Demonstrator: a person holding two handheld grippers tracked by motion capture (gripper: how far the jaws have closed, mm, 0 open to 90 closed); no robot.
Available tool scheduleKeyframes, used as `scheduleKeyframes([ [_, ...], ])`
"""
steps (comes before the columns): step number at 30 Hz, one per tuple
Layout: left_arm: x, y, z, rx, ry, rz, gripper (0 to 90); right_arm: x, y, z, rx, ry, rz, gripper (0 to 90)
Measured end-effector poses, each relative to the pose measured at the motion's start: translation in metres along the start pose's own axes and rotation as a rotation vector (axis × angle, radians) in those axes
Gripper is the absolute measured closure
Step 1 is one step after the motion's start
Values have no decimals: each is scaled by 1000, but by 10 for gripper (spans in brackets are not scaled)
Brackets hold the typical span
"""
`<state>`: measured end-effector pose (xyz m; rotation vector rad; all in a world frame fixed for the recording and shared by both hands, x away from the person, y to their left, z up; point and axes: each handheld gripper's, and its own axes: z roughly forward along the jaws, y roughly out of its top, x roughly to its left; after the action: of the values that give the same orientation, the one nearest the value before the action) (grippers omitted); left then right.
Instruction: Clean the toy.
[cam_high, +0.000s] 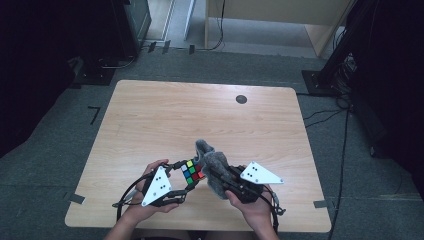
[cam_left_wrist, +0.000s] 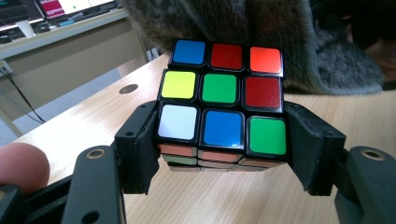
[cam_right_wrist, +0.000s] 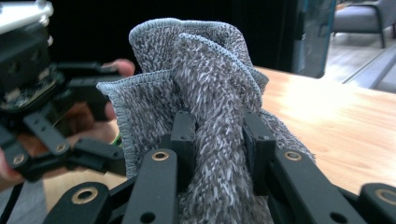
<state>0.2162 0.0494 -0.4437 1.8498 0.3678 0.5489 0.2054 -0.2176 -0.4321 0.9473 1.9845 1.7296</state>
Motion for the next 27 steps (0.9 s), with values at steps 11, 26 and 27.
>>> scheduleKeyframes([
  [11,3,-5,1,33,9,2,346,-5,-5,0,-16,11,66,715],
  [26,6,-2,-2,-5,-25,-38,347,-1,-1,-1,-45,55,140,714],
  [27,5,-1,-2,-13,-33,-42,347,1,0,-1,-44,63,140,714],
])
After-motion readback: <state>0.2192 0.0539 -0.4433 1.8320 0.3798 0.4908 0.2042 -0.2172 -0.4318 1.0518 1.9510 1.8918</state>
